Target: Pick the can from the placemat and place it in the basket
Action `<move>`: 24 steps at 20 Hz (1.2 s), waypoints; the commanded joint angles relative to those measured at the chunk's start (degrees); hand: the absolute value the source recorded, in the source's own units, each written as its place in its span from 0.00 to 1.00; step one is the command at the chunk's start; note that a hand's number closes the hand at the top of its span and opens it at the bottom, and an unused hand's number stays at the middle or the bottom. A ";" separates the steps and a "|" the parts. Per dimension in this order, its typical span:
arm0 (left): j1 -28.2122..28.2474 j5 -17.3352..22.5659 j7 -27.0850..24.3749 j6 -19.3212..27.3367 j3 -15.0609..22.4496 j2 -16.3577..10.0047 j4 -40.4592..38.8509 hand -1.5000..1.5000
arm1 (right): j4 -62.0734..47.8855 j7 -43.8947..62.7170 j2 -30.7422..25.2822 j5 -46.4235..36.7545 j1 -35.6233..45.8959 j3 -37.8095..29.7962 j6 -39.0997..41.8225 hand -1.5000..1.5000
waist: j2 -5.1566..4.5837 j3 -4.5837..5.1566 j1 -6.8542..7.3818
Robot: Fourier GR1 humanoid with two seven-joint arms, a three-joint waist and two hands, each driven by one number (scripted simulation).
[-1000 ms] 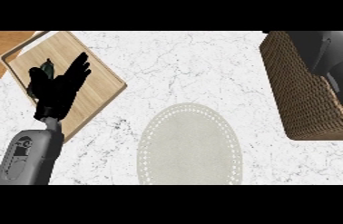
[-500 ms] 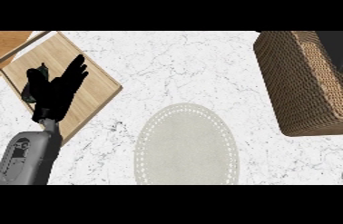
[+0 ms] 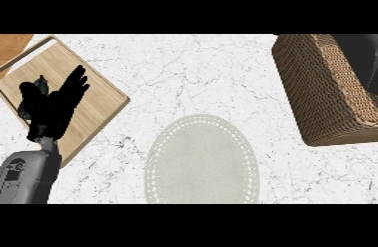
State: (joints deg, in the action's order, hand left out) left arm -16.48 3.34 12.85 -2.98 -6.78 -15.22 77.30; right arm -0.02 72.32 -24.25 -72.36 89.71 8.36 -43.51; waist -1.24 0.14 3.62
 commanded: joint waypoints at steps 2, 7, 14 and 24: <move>0.80 1.02 1.01 -1.15 -0.74 -1.11 1.42 0.50 | 0.02 12.94 0.29 -0.20 -2.81 0.33 -7.71 1.00 | 0.18 -0.10 -0.16; 2.59 0.07 -0.01 -0.10 -0.91 -0.83 0.87 0.50 | 0.02 12.94 -4.78 -0.18 -5.75 0.44 -9.58 0.00 | 0.68 0.06 -1.90; 2.29 1.39 2.14 -0.89 -1.49 -1.39 2.75 0.50 | 0.02 12.96 -2.28 1.43 -8.44 -0.86 -13.53 0.00 | 0.83 -0.05 -1.36; 3.21 0.10 0.62 0.41 -1.55 -0.84 1.61 0.50 | 0.44 12.96 -7.93 1.22 -6.05 -0.26 -25.85 0.00 | 1.73 0.07 -3.13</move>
State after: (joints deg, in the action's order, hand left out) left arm -13.81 3.58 12.92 -2.93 -7.95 -15.67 78.54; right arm -0.01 72.56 -29.95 -70.88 81.74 7.83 -60.56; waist -0.16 0.15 1.34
